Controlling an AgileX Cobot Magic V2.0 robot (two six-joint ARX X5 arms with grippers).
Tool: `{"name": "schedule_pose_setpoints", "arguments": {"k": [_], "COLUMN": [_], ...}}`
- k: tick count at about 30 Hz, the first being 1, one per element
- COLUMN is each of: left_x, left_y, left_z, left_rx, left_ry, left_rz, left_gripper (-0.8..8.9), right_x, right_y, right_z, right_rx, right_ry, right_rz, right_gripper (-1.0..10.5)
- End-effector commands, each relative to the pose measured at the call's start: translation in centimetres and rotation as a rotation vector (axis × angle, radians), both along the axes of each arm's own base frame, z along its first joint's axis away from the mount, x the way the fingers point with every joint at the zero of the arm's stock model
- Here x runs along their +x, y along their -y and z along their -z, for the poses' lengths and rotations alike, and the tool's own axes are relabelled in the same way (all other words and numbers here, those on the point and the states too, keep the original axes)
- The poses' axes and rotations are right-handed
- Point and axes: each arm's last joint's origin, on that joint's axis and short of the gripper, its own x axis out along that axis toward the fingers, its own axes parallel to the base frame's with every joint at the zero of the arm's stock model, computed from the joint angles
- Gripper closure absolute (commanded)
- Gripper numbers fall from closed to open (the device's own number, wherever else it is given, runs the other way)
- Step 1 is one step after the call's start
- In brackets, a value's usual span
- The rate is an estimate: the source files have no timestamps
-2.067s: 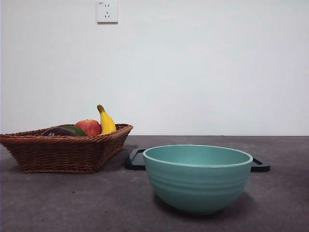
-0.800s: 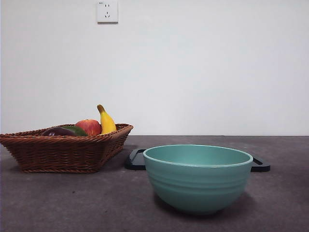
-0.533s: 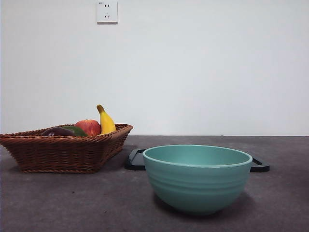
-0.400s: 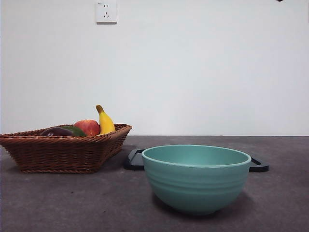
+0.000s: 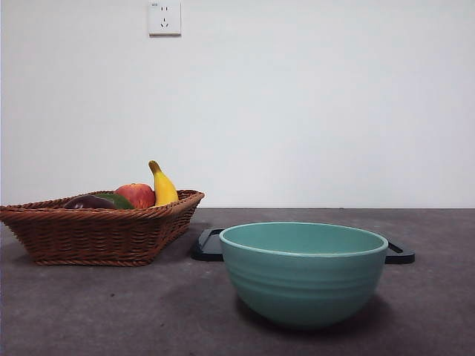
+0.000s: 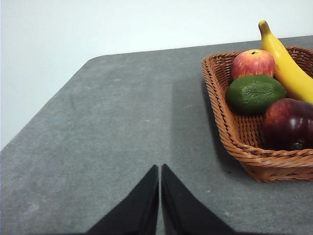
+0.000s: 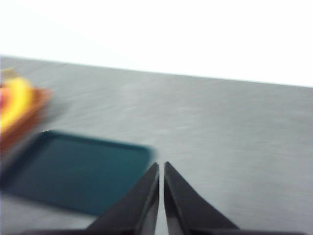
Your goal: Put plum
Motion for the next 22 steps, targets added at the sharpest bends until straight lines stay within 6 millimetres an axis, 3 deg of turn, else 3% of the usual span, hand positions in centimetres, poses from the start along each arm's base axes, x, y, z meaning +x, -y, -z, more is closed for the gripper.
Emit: {"name": "schedule_pose_setpoints", "arguments": {"k": [1, 12, 22], "left_x": [0.1, 0.1, 0.1], "left_y": [0.0, 0.0, 0.0], "left_z": [0.7, 0.7, 0.7], "left_rx": [-0.007, -0.006, -0.007], "left_ry": [-0.024, -0.024, -0.024], "left_rz": [-0.006, -0.006, -0.006], "left_gripper": [8.07, 8.07, 8.07], "right_x": [-0.2, -0.8, -1.0], "right_y": [0.5, 0.8, 0.9], "right_z": [1.9, 9.0, 12.0], "right_rx": [-0.024, -0.041, -0.033], "right_ry": [0.061, 0.212, 0.208], "right_rz": [0.070, 0.149, 0.197], "right_gripper": [9.4, 9.4, 9.4]}}
